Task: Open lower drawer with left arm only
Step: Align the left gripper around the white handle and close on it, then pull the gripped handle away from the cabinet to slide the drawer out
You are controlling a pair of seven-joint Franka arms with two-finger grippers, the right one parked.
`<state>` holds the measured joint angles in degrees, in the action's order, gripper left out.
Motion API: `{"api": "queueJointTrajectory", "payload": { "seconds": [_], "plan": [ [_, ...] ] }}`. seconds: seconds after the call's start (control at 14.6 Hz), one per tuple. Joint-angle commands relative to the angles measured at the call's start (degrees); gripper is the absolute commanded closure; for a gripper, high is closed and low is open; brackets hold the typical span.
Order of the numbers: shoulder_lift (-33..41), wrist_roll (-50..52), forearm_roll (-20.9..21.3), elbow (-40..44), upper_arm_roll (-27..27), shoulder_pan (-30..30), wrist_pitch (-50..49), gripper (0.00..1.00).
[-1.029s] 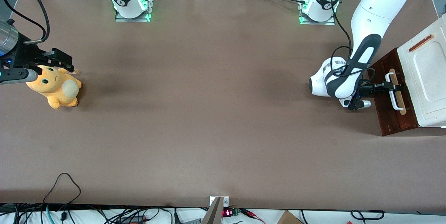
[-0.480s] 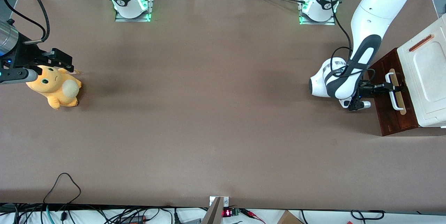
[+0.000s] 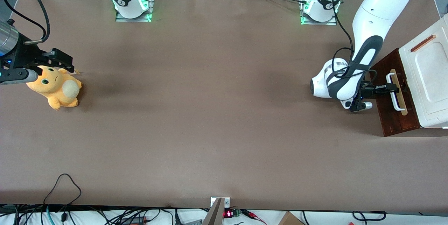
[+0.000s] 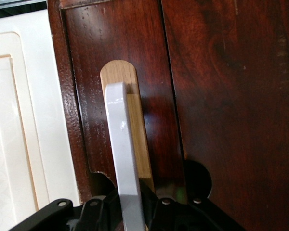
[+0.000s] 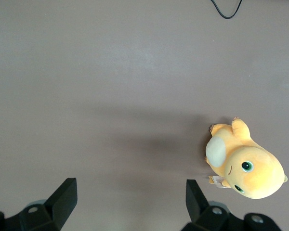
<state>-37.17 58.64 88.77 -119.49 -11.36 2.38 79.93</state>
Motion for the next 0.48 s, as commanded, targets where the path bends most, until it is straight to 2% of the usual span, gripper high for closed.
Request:
{"api": "queueJointTrajectory", "payload": {
  "seconds": [0.0,0.41],
  "plan": [
    [-0.4,-1.9,1.1,1.2,-1.0,-0.2,0.0,1.0],
    [0.0,-2.3,0.4,2.0,-3.1,-2.5,-0.3,1.0]
  ]
}}
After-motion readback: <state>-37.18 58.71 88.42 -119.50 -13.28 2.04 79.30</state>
